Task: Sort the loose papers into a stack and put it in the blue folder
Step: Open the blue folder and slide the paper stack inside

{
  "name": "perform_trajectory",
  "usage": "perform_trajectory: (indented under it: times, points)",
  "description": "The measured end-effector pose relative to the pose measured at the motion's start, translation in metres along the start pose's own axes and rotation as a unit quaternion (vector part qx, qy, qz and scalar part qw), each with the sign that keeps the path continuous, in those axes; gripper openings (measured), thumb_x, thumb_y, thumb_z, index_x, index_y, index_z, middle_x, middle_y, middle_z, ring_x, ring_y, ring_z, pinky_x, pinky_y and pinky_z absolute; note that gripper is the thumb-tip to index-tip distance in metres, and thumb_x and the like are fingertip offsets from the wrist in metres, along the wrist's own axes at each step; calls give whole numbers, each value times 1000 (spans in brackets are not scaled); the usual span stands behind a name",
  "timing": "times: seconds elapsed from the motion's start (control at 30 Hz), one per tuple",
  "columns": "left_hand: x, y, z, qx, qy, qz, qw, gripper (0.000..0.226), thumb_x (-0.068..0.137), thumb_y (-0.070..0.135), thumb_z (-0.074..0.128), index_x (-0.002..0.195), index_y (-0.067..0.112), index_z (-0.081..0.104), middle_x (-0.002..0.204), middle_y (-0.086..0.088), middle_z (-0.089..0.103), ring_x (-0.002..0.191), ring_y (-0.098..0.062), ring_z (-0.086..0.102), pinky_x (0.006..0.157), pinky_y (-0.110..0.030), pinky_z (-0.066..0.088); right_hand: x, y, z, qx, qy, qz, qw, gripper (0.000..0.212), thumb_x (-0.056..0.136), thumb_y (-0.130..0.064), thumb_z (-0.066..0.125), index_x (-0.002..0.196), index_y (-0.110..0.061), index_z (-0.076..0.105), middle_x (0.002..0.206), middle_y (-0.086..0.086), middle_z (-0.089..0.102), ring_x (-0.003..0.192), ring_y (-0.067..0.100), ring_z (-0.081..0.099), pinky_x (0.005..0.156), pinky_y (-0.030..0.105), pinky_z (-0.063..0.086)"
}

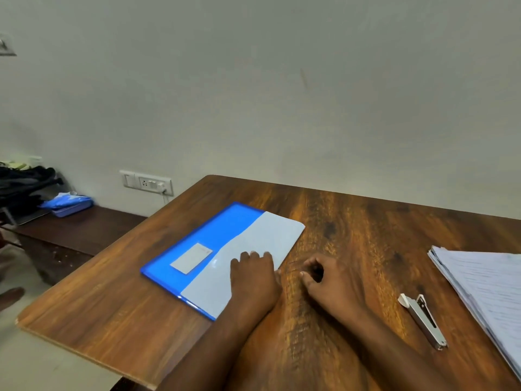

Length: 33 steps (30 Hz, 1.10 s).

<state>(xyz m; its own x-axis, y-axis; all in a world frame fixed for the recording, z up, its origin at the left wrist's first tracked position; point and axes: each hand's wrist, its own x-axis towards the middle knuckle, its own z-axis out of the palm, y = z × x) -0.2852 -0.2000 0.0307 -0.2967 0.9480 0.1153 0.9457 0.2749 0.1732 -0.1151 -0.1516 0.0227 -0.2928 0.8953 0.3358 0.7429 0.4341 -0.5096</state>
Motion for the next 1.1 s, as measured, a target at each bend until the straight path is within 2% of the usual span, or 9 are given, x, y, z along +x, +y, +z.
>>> perform_trajectory:
  times: [0.1, 0.27, 0.37, 0.43, 0.5, 0.63, 0.83, 0.97, 1.1]
  points:
    - [-7, 30, 1, 15, -21, 31, 999, 54, 104, 58, 44, 146, 24, 50, 148, -9, 56, 136, -30, 49, 113, -46, 39, -2, 13, -6, -1, 13, 9, 1000, 19, 88, -45, 76, 105, -38, 72, 98, -21, 70, 89, 1, 65, 80, 25, 60]
    - [-20, 71, 4, 4, -24, 82, 996, 46, 104, 56, 46, 133, 22, 55, 141, -9, 60, 131, -30, 50, 108, -46, 39, -9, 36, -20, -21, 30, 28, 999, 23, 88, -43, 78, 109, -33, 75, 102, -16, 74, 87, 5, 67, 76, 19, 54]
    - [-24, 85, 4, -7, -14, 102, 995, 46, 102, 59, 46, 128, 24, 58, 136, -6, 64, 126, -28, 53, 105, -45, 39, -12, 48, -29, -17, 38, 39, 998, 29, 89, -42, 78, 114, -28, 75, 108, -11, 76, 95, 8, 69, 82, 25, 56]
    - [-25, 88, 4, -26, -5, 102, 994, 54, 98, 66, 48, 133, 26, 57, 138, -4, 63, 128, -27, 53, 107, -47, 38, -14, 56, -35, -8, 32, 49, 998, 30, 89, -43, 76, 115, -28, 75, 110, -11, 75, 97, 8, 68, 85, 29, 58]
    - [-23, 84, 3, -48, 2, 89, 995, 69, 92, 73, 52, 145, 29, 50, 148, -2, 56, 138, -27, 46, 113, -52, 34, -17, 60, -39, -7, 28, 51, 998, 28, 90, -44, 76, 113, -27, 74, 109, -11, 74, 98, 8, 68, 85, 30, 59]
    - [-22, 66, 1, -85, -18, 1, 996, 97, 85, 84, 53, 160, 28, 27, 170, -8, 23, 156, -35, 19, 122, -61, 18, -23, 62, -42, -13, 16, 51, 999, 31, 92, -47, 74, 117, -29, 72, 114, -12, 72, 98, 6, 65, 85, 26, 56]
    - [-23, 66, -3, -105, -16, -32, 994, 94, 83, 86, 54, 152, 24, 41, 153, -7, 47, 142, -32, 41, 115, -54, 33, -23, 56, -46, 14, 2, 63, 998, 42, 93, -48, 73, 128, -25, 69, 123, -7, 71, 110, 12, 67, 93, 32, 57]
    - [-29, 83, -5, -128, -17, -21, 991, 90, 80, 83, 62, 147, 25, 45, 145, -4, 52, 134, -29, 47, 107, -45, 44, -23, 58, -53, 36, -10, 89, 995, 43, 96, -40, 73, 134, -21, 67, 130, -2, 70, 115, 15, 68, 95, 27, 53]
    - [-32, 98, -5, -189, -25, -2, 982, 94, 75, 84, 66, 148, 28, 44, 144, -1, 53, 131, -24, 50, 101, -39, 49, -23, 66, -68, 23, -13, 96, 995, 34, 98, -35, 71, 130, -23, 71, 124, -5, 73, 108, 11, 68, 90, 24, 53]
